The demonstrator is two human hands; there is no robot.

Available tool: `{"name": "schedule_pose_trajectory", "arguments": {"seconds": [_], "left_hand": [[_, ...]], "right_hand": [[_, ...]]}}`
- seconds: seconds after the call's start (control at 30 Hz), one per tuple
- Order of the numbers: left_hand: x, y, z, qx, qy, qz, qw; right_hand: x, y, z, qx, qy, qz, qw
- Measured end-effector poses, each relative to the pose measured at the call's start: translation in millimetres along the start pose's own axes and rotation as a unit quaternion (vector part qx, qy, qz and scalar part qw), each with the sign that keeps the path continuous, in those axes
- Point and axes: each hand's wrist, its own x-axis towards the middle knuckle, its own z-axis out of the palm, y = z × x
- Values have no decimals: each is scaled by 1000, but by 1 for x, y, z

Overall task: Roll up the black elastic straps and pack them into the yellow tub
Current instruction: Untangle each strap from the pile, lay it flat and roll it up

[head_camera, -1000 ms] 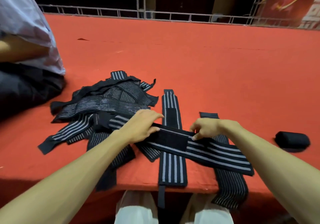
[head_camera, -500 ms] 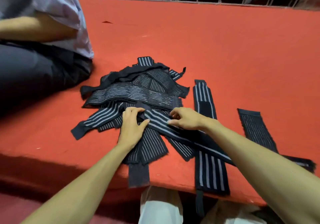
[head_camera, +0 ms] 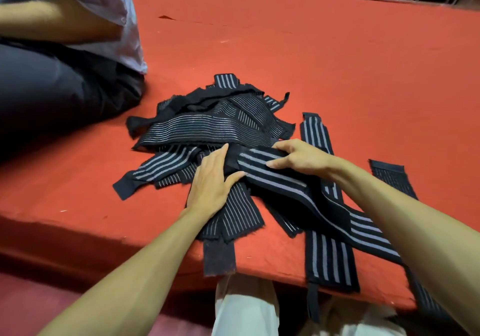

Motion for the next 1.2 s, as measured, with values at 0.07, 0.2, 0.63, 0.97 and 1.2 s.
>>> {"name": "schedule_pose_trajectory", "arguments": {"seconds": [0.07,0.2,0.63,0.97,1.2], "left_hand": [[-1,2,0,28,-20,-5,999],[2,0,1,31,-26,-22,999],[1,-4,-1,-66,-4,-52,996],[7,2,1,-17,-56,-146,987],[4,8,-4,17,-62,-102,993]], "right_hand": [[-4,0,-3,-5,-20,12,1000],[-4,5,2,-37,-34,39,998],[60,-17,60,-153,112,16,982],[22,-11,73,-197,222,-121,947],[11,-13,65,-131,249,-141,949]]}}
